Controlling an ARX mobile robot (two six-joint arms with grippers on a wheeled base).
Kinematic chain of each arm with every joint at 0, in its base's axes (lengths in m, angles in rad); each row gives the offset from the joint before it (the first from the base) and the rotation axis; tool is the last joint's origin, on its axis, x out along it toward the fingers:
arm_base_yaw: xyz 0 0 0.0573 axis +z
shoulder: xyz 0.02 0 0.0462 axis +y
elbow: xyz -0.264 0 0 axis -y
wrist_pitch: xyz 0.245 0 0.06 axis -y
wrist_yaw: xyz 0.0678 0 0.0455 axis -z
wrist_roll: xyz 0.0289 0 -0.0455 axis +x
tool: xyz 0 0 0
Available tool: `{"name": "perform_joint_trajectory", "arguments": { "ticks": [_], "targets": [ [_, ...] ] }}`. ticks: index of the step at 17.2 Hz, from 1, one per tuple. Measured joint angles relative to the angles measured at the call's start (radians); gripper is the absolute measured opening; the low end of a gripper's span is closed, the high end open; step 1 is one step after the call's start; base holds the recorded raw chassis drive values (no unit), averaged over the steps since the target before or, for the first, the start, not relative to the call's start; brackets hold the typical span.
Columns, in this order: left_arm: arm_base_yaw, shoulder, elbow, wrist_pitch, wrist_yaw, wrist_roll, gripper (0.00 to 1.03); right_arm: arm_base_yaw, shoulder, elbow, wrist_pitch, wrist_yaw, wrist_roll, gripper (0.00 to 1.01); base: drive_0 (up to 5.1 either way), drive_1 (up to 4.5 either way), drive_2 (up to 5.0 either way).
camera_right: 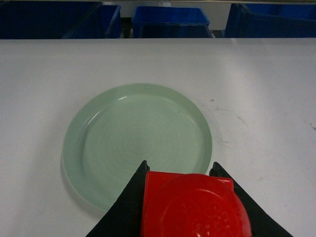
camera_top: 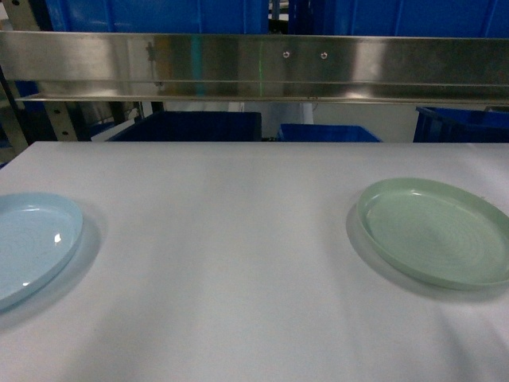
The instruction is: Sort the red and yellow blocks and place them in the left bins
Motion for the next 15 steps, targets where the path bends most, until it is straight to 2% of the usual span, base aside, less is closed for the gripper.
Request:
{"name": "perform_joint_trajectory", "arguments": {
  "ticks": [5,7,10,15],
  "targets": [
    [-0.017,-0.059,-0.055,0.013,0.005,0.072,0.27,0.000,0.000,0.000,0.000,0.000,0.000,0.28,0.0,0.00,0.0],
    [-0.006,-0.032,-0.058,0.028,0.004,0.078,0.27,0.000,0.000,0.000,0.000,0.000,0.000,0.28,0.0,0.00,0.0],
    [-0.010,-0.016,-0.068,0.126,-0.011,0.087,0.27,0.000,0.000,0.000,0.000,0.000,0.000,0.28,0.0,0.00,0.0],
    [-0.010,-0.009,-0.068,0.122,-0.015,0.087,0.27,0.000,0.000,0.000,0.000,0.000,0.000,0.28,0.0,0.00,0.0]
  ]
}}
